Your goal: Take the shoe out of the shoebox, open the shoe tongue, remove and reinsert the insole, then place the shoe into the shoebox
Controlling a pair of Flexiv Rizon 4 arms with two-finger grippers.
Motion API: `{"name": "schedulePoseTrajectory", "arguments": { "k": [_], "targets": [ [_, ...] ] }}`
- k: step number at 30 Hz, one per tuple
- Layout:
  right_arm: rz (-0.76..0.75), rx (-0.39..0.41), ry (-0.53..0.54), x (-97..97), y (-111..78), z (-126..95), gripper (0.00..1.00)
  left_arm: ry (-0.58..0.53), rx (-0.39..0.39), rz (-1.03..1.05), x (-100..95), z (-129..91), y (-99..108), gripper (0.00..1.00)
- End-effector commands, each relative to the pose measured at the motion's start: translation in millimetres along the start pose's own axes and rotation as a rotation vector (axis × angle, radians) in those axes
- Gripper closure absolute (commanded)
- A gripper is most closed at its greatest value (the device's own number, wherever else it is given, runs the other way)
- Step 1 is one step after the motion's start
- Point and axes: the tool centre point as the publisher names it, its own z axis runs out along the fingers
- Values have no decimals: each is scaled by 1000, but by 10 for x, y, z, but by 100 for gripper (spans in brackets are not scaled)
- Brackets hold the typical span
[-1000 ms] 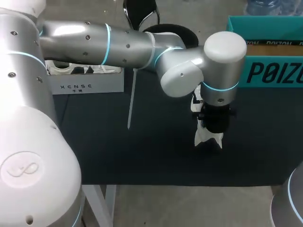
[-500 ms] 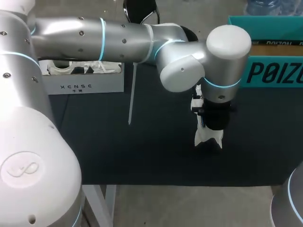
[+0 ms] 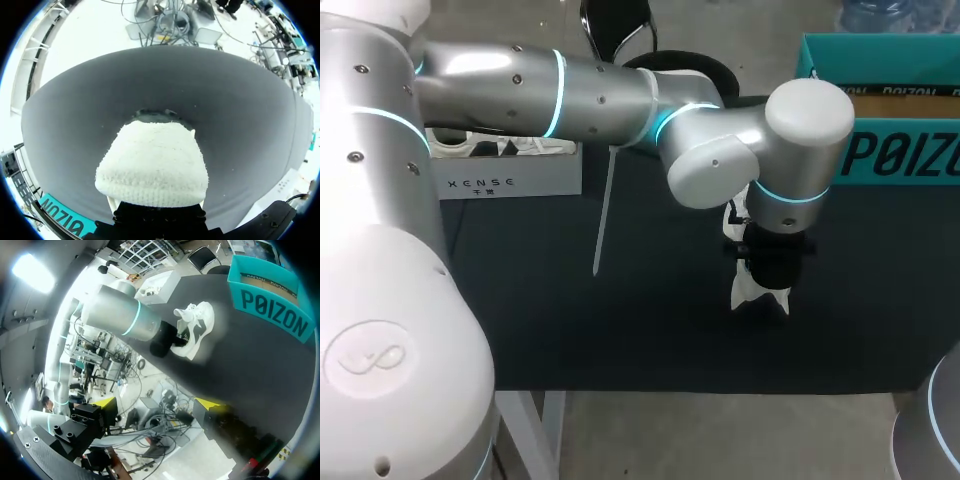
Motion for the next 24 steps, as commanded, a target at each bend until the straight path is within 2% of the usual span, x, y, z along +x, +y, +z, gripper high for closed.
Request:
{"name": "schedulePoseTrajectory", "arguments": {
  "k": [1, 6, 10, 14, 20, 22, 23, 24],
  "targets": [
    [1, 2, -2, -4, -1, 6, 0, -18, -25, -10, 46, -106, 90, 100],
    [1, 2, -2, -4, -1, 6, 0, -24, -84, -16, 120, -409, 234, 100],
    [1, 2, -2, -4, -1, 6, 0, -28, -118, -19, 170, -540, 360, 100],
    [1, 2, -2, -4, -1, 6, 0, -36, -134, -25, 166, -555, 472, 100],
    [1, 2, -2, -4, -1, 6, 0, -38, -168, -14, 91, -482, 530, 100],
    [1, 2, -2, -4, -1, 6, 0, -28, -172, -18, 84, -445, 545, 55],
    [1, 2, -2, -4, -1, 6, 0, -27, -171, -21, 85, -434, 547, 0],
    [1, 2, -2, -4, -1, 6, 0, -26, -170, -22, 87, -428, 546, 0]
  ]
}}
